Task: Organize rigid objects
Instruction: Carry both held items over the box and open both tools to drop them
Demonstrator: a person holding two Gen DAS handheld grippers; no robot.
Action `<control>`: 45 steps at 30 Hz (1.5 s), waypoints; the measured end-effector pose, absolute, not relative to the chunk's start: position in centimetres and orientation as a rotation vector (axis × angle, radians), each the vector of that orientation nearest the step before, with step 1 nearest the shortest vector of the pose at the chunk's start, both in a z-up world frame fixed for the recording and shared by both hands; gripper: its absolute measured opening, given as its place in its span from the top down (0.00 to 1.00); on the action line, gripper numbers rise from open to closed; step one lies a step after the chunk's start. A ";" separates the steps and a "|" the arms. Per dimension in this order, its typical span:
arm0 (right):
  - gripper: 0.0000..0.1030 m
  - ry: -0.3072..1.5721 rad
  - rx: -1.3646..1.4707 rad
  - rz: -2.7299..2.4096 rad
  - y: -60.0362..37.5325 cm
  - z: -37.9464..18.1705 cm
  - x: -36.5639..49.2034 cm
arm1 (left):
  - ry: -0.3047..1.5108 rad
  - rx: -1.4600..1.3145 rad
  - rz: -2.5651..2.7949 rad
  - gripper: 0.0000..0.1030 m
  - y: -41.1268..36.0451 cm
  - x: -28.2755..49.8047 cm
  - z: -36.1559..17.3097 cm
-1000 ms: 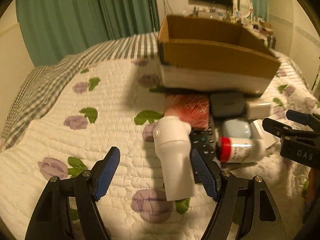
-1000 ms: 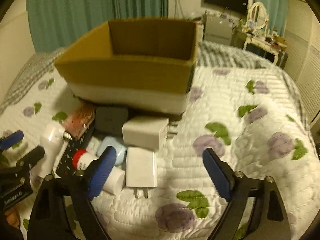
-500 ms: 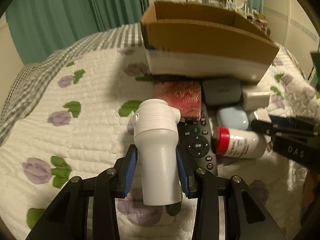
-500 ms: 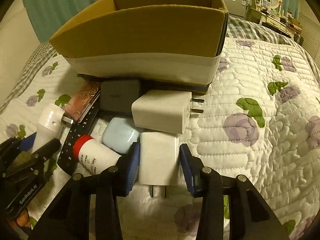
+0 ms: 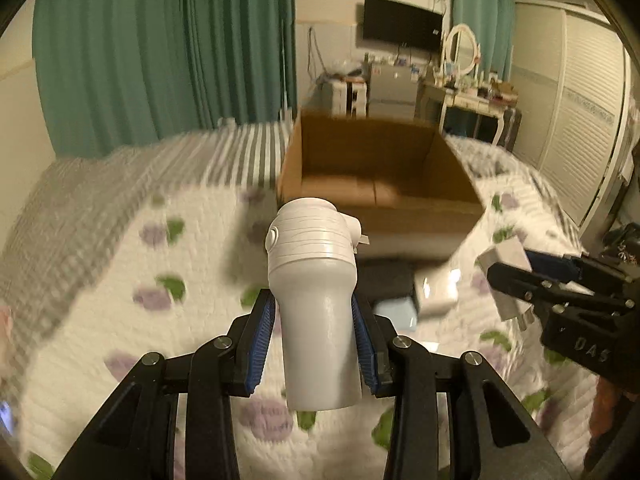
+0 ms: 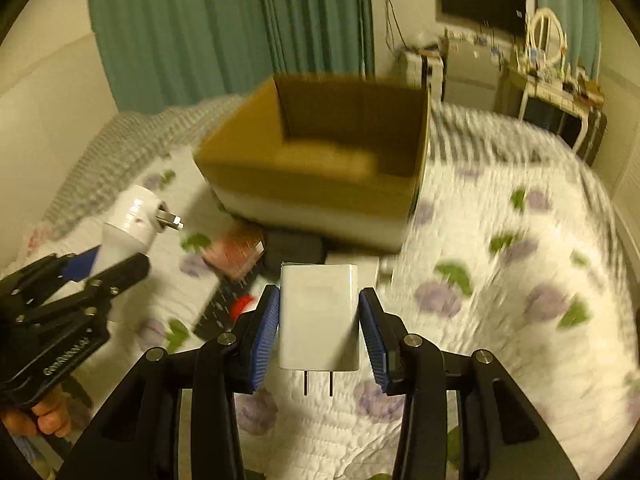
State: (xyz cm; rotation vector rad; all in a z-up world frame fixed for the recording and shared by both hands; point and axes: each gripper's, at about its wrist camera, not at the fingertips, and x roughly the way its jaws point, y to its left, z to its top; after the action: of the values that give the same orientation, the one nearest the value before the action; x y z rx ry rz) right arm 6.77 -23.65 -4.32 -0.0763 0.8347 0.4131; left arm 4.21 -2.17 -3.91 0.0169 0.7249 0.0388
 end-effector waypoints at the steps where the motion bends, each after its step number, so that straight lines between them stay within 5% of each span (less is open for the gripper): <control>1: 0.61 0.817 -0.080 0.419 -23.8 -3.1 7.0 | 0.707 0.031 0.047 0.62 -2.4 4.7 -2.8; 12: 0.61 0.659 -0.104 0.442 -22.2 5.3 15.3 | 0.632 0.056 0.024 0.62 -2.7 14.6 2.3; 22: 0.61 0.783 -0.121 0.392 -20.5 -2.0 24.4 | 0.769 0.064 -0.003 0.62 -3.2 22.3 -5.5; 33: 0.61 0.844 -0.156 0.384 -20.4 -6.0 26.6 | 0.785 0.080 -0.027 0.56 -3.5 22.9 -7.7; 34: 0.59 0.847 -0.149 0.382 -20.5 -5.9 26.6 | 0.786 0.067 -0.029 0.53 -3.5 22.7 -7.4; 36: 0.37 0.823 -0.123 0.373 -21.2 -5.0 26.1 | 0.774 0.055 -0.020 0.47 -3.3 22.2 -6.8; 45: 0.34 0.684 -0.052 0.369 -24.3 2.9 21.0 | 0.689 0.056 -0.003 0.43 -3.5 16.5 0.1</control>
State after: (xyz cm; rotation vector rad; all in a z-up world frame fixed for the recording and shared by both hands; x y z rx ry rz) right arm 21.03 -24.32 2.95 -0.0524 0.6842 0.3692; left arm 16.54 -3.55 0.07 0.0563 0.6890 -0.0033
